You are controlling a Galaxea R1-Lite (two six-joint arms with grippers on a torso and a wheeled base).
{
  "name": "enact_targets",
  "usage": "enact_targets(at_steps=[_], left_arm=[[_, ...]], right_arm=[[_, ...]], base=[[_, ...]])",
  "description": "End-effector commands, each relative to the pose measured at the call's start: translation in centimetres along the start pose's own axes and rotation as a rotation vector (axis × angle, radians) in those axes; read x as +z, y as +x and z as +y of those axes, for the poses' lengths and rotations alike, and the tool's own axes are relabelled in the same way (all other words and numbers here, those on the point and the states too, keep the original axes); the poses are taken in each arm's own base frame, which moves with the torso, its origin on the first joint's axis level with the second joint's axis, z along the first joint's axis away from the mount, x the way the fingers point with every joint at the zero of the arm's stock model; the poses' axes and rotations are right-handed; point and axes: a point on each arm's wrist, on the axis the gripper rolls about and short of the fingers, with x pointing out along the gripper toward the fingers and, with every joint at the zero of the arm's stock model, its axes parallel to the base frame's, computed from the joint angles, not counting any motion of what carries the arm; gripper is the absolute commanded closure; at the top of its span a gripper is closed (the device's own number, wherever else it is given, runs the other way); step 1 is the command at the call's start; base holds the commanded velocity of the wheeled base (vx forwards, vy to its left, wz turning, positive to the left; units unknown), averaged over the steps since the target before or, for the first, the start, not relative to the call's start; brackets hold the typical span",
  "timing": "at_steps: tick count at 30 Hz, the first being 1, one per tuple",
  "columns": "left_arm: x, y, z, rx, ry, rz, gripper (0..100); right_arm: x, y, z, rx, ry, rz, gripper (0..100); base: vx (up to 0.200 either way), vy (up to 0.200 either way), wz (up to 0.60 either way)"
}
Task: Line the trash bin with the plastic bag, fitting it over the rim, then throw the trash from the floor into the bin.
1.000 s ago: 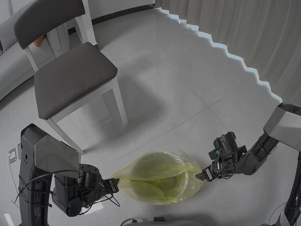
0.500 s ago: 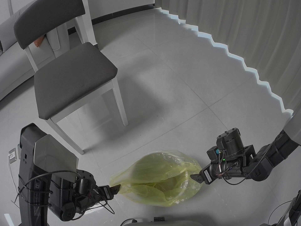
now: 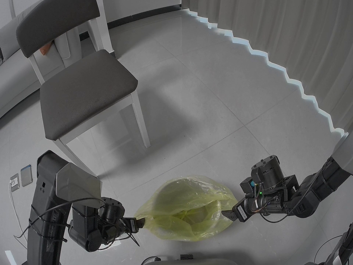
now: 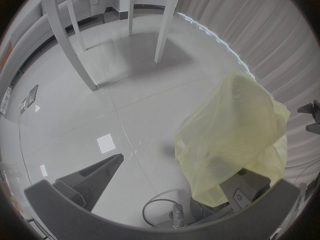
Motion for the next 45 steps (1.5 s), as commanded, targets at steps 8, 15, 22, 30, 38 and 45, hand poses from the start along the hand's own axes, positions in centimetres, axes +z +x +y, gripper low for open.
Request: enact_targets(at_steps=[8, 15, 22, 30, 38, 45], left_arm=[[1.5, -5.8, -0.2, -0.110, -0.059, -0.133, 0], [2.2, -5.9, -0.1, -0.184, -0.135, -0.132, 0], [2.7, -9.3, 0.0, -0.240, -0.182, -0.146, 0], [4.1, -12.7, -1.3, -0.308, -0.074, -0.269, 0], [4.6, -16.7, -2.5, -0.296, -0.015, -0.421, 0], [5.1, -18.2, -2.4, -0.309, -0.020, -0.464, 0]], right_arm=[[0.3, -0.1, 0.1, 0.003, -0.011, -0.016, 0], [0.3, 0.0, 0.5, 0.011, -0.021, -0.014, 0], [1.3, 0.0, 1.7, 0.047, -0.068, -0.053, 0], [2.2, 1.2, 3.1, 0.110, -0.265, -0.084, 0], [3.3, 4.3, 2.9, 0.212, -0.656, -0.220, 0], [5.0, 7.2, 3.7, 0.205, -0.723, -0.249, 0]], base=[[0.000, 0.000, 0.00], [0.000, 0.000, 0.00], [0.000, 0.000, 0.00], [0.000, 0.000, 0.00], [0.000, 0.000, 0.00], [0.000, 0.000, 0.00]])
